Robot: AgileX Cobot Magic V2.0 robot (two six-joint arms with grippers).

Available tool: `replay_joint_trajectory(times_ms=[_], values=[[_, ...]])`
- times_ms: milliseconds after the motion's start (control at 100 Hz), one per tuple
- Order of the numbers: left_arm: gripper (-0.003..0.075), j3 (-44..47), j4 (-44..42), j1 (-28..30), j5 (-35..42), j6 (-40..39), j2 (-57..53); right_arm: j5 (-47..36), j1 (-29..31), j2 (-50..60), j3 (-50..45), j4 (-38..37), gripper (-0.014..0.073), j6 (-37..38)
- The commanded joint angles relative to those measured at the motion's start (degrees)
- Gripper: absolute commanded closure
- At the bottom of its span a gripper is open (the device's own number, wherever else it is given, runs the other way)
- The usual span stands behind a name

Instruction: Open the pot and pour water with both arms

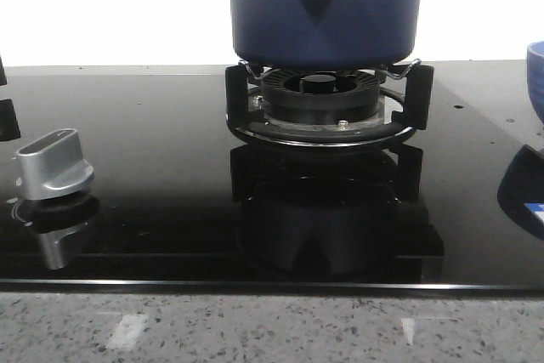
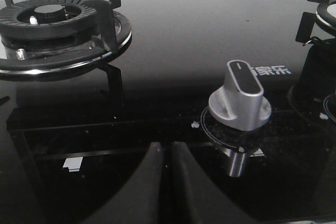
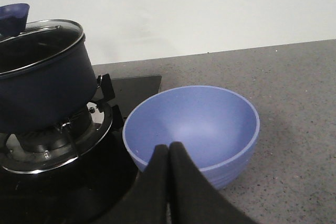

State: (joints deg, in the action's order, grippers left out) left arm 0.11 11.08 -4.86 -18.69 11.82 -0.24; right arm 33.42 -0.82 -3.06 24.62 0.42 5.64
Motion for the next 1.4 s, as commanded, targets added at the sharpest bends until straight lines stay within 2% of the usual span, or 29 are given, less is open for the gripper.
replay_joint_trajectory(times_ms=[0,820,990,1130,1390], values=[[0.074,1.7,0.4,0.3,2.4,-0.7,-1.6,-4.3,-0.1,-0.6,1.4,-0.1,0.0668,-0.5],[0.074,1.7,0.5,0.3,2.5,-0.7,-1.5,-4.3,0.1,-0.6,1.4,-0.1,0.0668,-0.5],[0.074,1.7,0.5,0.3,2.5,-0.7,-1.5,-4.5,1.6,0.1,-1.0,-2.2,0.0668,-0.5],[0.074,1.7,0.5,0.3,2.5,-0.7,-1.5,-8.9,5.1,2.5,-8.2,-2.7,0.0668,-0.5],[0.074,1.7,0.5,0.3,2.5,-0.7,-1.5,-30.1,8.4,4.7,-24.1,-2.1,0.0668,-0.5]])
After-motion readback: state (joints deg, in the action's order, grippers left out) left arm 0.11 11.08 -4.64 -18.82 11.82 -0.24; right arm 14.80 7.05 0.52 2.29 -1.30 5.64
